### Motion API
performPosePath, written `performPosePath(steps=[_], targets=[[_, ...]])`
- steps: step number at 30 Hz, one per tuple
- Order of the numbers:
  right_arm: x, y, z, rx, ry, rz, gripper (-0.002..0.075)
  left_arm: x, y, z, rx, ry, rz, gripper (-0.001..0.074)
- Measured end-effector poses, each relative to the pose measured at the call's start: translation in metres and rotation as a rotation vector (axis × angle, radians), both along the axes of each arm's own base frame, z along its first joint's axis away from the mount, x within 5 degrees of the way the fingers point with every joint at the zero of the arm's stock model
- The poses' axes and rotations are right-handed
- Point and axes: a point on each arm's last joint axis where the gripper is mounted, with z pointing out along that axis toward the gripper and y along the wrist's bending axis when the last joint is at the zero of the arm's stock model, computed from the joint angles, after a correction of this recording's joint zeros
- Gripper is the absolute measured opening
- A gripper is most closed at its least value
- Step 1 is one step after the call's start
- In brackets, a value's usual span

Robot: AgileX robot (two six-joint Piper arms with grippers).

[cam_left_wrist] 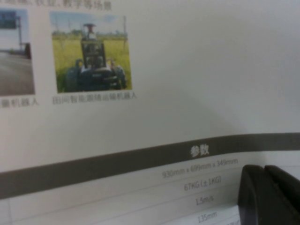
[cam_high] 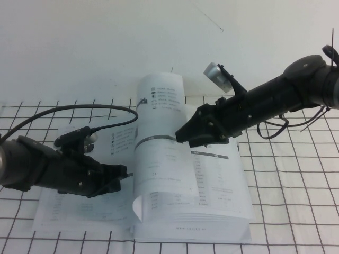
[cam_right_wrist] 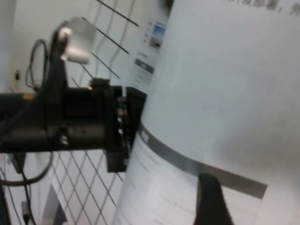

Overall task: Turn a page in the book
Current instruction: Open the closed book

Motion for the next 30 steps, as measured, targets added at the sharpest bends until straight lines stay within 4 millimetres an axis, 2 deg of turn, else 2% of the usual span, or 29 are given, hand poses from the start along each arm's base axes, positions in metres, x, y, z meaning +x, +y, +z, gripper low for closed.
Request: performPosePath(steps=[4,12,15,18,22,27,30], targets=[[0.0,0.002,0.015,0.069,-0.024,-0.014,0.0397,0.0,0.0,0.0,-0.008,0.001,0.009,-0.0003],[-0.003,0.003,0.023,0.092,-0.034,0.001,0.0397,0.0,-0.001,0.0,-0.012,0.001,0.009,-0.0003],[-0.004,0.003,0.028,0.098,-0.046,0.004,0.0397,-0.001,-0.003,0.007,-0.016,-0.017,-0.003,-0.0003],[-0.006,0.003,0.035,0.109,-0.058,0.001,0.0397,-0.005,-0.005,0.025,-0.036,-0.057,-0.035,-0.0003],[-0.007,0.003,0.04,0.121,-0.061,0.007,0.0396,-0.017,-0.007,0.063,-0.069,-0.145,-0.099,-0.0003],[-0.01,0.006,0.041,0.125,-0.057,0.023,0.0397,-0.046,-0.002,0.093,-0.073,-0.238,-0.123,-0.0003],[-0.012,0.011,0.041,0.129,-0.06,0.038,0.0396,-0.069,0.002,0.099,-0.073,-0.26,-0.126,-0.0003]])
